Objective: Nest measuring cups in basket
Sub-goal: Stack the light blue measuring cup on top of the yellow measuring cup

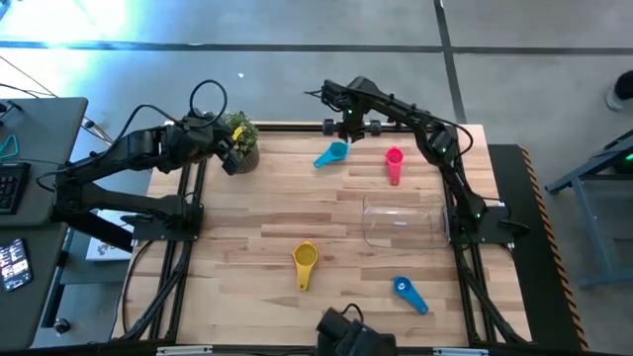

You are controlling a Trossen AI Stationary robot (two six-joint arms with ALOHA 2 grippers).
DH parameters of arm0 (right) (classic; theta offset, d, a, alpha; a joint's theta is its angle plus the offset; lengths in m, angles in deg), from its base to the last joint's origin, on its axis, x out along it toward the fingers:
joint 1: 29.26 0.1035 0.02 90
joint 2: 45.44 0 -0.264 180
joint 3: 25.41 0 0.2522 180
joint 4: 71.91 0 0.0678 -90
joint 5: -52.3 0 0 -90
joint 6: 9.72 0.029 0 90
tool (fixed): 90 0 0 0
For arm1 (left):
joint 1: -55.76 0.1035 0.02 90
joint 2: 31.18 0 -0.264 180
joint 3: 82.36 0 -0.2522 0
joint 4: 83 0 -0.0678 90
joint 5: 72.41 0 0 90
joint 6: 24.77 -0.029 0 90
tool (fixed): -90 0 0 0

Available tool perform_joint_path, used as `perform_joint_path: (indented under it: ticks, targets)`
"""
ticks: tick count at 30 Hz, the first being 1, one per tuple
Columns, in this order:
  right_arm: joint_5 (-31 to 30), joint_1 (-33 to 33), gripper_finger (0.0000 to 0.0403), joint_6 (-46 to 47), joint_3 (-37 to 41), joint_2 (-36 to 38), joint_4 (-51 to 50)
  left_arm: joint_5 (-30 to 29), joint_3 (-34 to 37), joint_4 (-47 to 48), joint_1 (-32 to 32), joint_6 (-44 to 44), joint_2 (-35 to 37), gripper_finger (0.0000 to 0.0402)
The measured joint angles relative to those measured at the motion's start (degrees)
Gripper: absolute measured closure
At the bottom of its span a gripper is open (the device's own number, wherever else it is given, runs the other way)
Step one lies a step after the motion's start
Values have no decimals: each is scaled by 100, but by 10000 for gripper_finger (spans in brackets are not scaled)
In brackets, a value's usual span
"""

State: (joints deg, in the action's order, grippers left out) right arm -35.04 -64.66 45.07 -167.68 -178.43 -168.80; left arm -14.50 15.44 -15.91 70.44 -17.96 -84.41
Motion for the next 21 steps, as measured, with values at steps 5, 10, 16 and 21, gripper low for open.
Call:
perform_joint_path:
  ticks: [5,10,16,21]
  targets:
    - [312,-86,343,-322,0,0,6,-1,0,0,0,-162,0,351]
    - [252,-101,339,-753,0,0,-24,-3,0,-2,0,-200,0,351]
    - [20,-100,306,-615,0,-6,7,-20,0,0,0,-376,0,351]
    - [112,-55,285,-144,-7,-151,51,-14,0,0,0,-717,0,351]
